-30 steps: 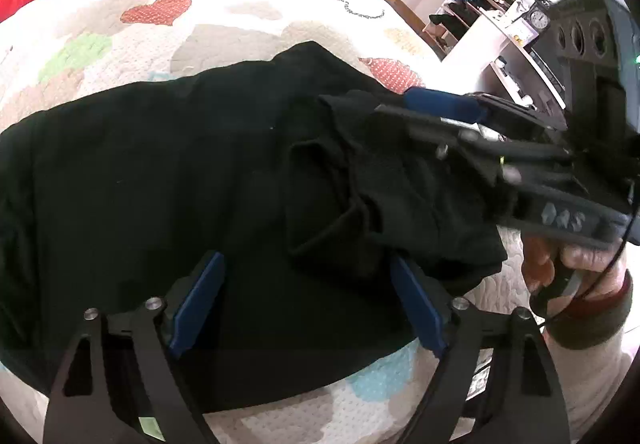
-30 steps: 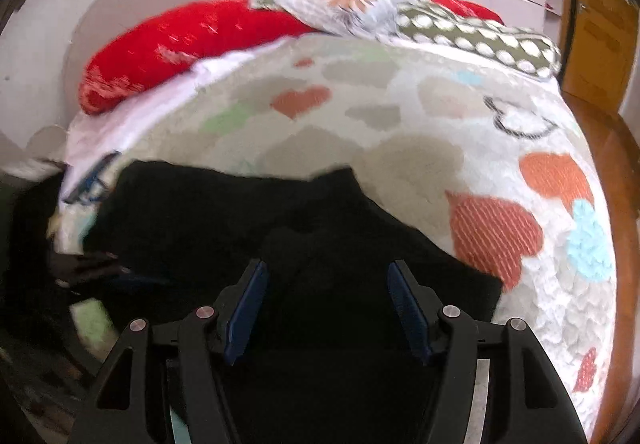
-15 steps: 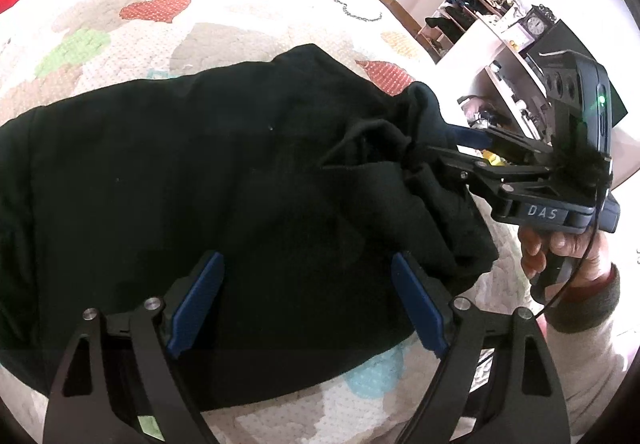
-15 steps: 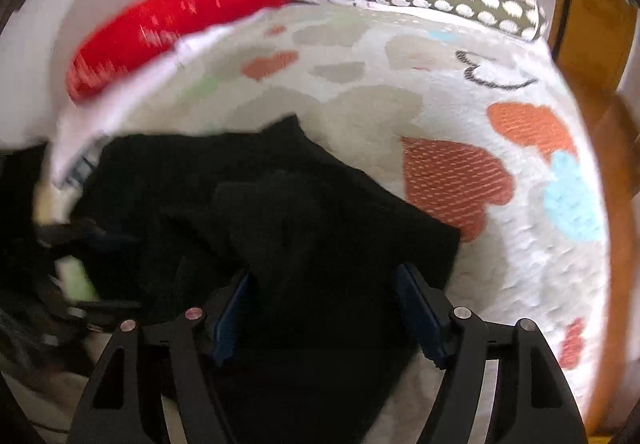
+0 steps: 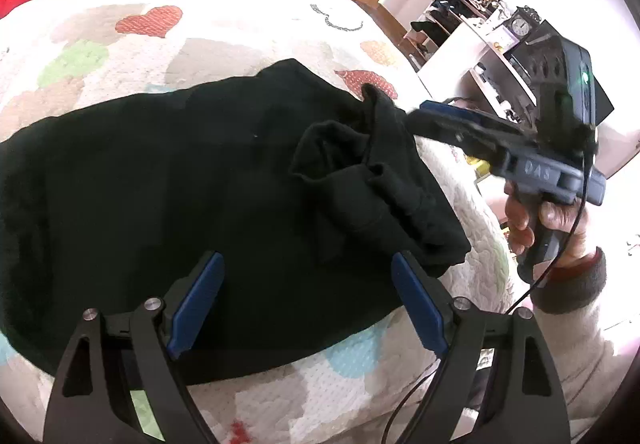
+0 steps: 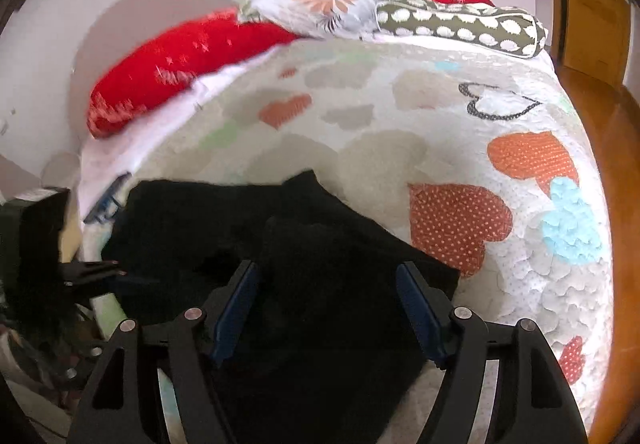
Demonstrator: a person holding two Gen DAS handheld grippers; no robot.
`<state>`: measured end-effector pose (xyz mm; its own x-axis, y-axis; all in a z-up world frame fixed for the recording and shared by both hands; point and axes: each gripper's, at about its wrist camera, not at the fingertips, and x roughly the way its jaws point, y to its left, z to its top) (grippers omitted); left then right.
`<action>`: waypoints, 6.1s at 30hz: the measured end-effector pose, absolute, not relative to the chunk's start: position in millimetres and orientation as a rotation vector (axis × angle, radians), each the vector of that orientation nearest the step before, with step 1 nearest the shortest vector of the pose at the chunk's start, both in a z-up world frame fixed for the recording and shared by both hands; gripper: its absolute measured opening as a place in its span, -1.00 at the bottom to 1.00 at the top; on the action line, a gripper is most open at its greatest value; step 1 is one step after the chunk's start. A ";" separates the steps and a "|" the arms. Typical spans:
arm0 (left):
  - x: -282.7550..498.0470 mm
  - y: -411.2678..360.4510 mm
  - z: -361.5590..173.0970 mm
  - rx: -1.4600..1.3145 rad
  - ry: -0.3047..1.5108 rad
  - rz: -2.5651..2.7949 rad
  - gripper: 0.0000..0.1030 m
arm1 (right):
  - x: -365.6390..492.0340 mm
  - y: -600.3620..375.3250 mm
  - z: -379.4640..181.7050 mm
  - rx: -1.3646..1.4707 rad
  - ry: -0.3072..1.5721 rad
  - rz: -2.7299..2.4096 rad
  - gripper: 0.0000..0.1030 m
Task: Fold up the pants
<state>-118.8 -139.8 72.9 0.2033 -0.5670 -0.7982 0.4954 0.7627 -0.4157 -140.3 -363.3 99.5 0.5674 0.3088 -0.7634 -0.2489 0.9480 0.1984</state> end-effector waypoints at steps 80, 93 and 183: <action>-148.1 6.1 82.9 -0.341 1.034 -0.376 0.67 | -124.6 -205.4 95.1 -0.142 0.917 0.595 0.42; -139.8 7.2 45.3 -0.487 1.095 -0.340 0.67 | -73.9 -136.2 99.5 -0.194 0.906 0.721 0.61; -69.0 -183.3 49.8 -0.006 1.059 -0.564 0.65 | -141.9 -376.2 58.0 0.214 0.838 0.230 -0.25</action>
<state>-69.0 -183.3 49.8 0.3623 -0.4407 -0.8213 0.4351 0.8592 -0.2691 -141.9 -376.2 58.0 0.6466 0.2849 -0.7076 -0.1169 0.9537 0.2771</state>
